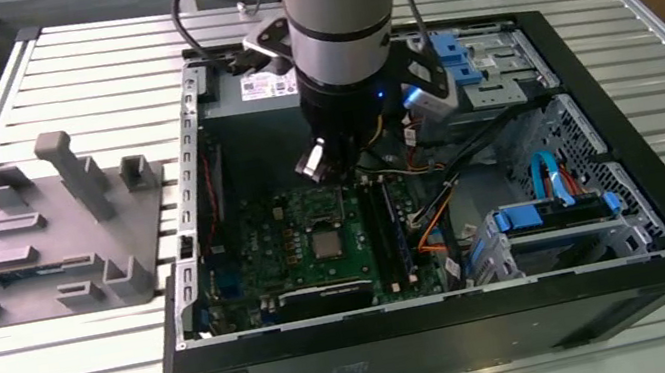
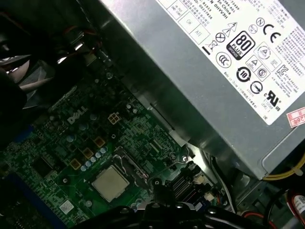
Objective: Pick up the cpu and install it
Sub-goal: 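Close the cpu cover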
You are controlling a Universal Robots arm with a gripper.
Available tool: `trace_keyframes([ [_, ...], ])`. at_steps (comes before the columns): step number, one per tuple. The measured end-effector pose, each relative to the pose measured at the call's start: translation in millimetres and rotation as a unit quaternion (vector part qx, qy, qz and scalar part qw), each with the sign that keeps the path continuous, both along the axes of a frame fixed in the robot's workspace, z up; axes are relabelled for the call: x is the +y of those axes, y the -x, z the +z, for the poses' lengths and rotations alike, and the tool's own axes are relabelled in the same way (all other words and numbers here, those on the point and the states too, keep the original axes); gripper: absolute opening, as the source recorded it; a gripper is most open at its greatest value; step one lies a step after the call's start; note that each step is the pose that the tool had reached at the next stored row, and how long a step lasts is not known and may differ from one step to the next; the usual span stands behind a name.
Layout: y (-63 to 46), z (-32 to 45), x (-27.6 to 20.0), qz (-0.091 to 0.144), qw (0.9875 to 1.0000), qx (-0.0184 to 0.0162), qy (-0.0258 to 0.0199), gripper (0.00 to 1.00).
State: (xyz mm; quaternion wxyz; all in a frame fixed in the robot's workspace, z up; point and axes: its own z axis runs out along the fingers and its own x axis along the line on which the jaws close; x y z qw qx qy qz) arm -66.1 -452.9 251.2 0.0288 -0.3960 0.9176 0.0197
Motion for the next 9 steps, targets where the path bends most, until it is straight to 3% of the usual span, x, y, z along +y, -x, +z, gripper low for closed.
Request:
trace_keyframes([
  [9, 0.0, 0.1, -11.7, 0.002, 1.0000, 0.0000, 0.0000, 0.11],
])
